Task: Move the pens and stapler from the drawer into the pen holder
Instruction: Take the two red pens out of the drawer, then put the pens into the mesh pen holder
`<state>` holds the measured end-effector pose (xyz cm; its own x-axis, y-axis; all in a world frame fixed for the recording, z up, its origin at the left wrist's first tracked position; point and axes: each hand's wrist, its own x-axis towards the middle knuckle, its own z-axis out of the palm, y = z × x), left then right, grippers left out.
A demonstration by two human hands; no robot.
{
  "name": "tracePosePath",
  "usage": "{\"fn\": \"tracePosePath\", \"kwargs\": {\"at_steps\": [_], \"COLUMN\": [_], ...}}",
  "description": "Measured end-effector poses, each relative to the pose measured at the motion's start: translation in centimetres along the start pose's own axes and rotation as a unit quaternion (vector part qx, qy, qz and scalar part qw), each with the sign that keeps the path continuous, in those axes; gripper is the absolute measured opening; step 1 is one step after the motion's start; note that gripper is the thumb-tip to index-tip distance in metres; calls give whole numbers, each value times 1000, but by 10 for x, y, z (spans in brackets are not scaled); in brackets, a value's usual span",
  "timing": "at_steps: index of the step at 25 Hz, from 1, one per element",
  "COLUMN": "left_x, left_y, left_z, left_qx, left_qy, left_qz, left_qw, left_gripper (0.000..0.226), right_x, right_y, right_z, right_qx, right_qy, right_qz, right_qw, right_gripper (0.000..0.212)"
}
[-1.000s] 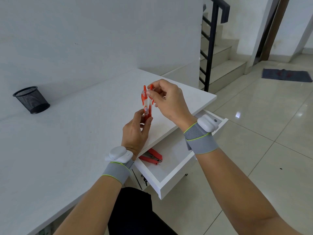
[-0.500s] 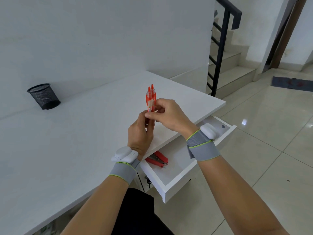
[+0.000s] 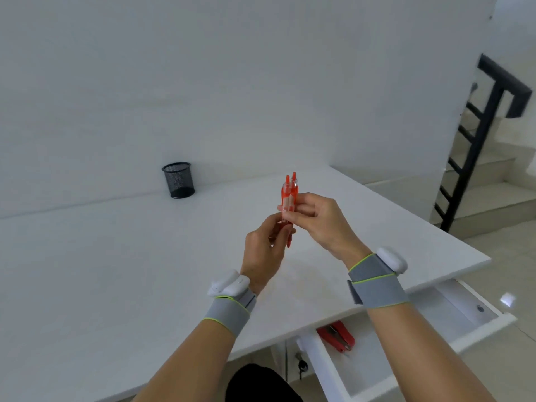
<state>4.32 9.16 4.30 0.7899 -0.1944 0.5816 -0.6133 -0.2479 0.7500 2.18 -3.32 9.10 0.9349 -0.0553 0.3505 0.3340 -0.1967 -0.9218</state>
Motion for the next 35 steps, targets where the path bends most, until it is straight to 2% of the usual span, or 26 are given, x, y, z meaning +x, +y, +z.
{"fn": "tracePosePath", "kwargs": {"at_steps": [8,15,19,22,27,35], "left_x": [39,71,93,110,141,175], "left_y": [-32,-73,-104,-132,-192,-260], "left_z": [-90,-136,-153,-167,-180,-183], "left_qx": [92,171,183,224,279,381], "left_qy": [29,54,78,80,62,-39], "left_qz": [-19,-13,-52,-88,-154,-219], "left_qw": [995,984,979,967,946,898], "left_gripper": [16,19,22,32,37,43], "right_x": [67,114,147,176,235,315], "right_y": [-9,1,7,10,23,39], "right_z": [88,147,170,183,214,263], "right_qx": [17,-16,-30,-32,-68,-70], "right_qy": [-27,-9,4,29,64,117], "right_qz": [-33,-40,-54,-66,-95,-121], "right_qw": [999,999,998,997,991,983], "right_gripper": [21,14,14,12,10,7]}}
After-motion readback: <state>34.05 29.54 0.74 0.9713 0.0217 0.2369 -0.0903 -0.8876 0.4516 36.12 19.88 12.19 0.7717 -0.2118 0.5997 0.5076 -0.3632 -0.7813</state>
